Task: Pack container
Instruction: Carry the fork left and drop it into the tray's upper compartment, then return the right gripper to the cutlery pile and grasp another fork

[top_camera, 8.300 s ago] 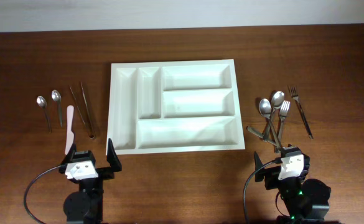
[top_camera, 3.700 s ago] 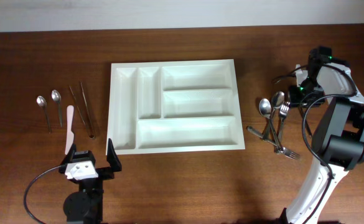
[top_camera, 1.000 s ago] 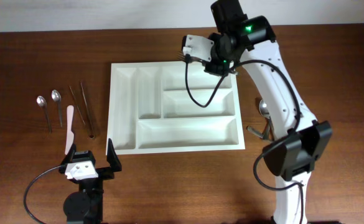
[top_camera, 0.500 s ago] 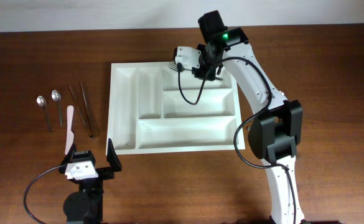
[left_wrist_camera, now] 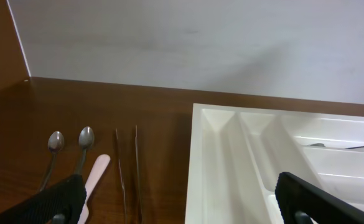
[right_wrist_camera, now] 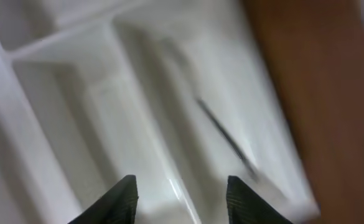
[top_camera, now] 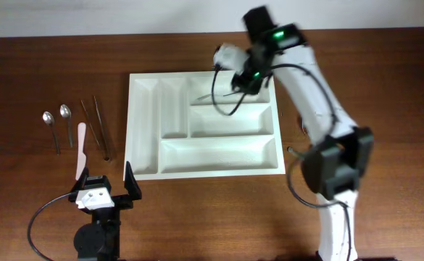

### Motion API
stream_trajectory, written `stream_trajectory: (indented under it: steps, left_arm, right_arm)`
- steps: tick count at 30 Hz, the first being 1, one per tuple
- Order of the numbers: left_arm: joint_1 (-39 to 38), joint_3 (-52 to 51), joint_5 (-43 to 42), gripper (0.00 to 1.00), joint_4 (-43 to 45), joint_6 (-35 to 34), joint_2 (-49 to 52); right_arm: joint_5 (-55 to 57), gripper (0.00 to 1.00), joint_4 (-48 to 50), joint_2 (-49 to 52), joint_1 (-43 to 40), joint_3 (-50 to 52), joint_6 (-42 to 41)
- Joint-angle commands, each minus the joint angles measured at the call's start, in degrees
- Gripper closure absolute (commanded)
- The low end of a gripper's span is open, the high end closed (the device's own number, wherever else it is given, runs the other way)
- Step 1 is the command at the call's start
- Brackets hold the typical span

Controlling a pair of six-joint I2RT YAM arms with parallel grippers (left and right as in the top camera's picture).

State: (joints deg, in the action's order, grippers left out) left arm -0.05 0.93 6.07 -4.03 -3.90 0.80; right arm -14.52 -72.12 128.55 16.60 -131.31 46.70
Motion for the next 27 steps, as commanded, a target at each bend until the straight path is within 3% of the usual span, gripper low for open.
stream_trajectory:
  steps: [1,7,12,20,27]
  left_arm:
    - [-0.28,-0.42,0.42,0.01,0.11,0.52,-0.46]
    - [-0.28,-0.42,0.42,0.01,0.11,0.52,-0.46]
    - [-0.28,-0.42,0.42,0.01,0.11,0.52,-0.46]
    - [-0.28,-0.42,0.42,0.01,0.11,0.52,-0.46]
    - [-0.28,-0.42,0.42,0.01,0.11,0.52,-0.46]
  right_arm:
    - [0.13,0.54,-0.24,-9.70,-7.32,-0.72,-12.76]
    - [-6.80,0.54,-4.46,-11.08,-23.02,0.52,-22.88]
    - [-10.56,0.55,-4.61,-11.06,-32.04,9.66,-30.23]
    - [-5.05,0.54,-0.85,-11.06,-33.55,29.40,-33.44]
    - [1.88,0.59,3.26,-11.06,-33.55,39.85,-39.47]
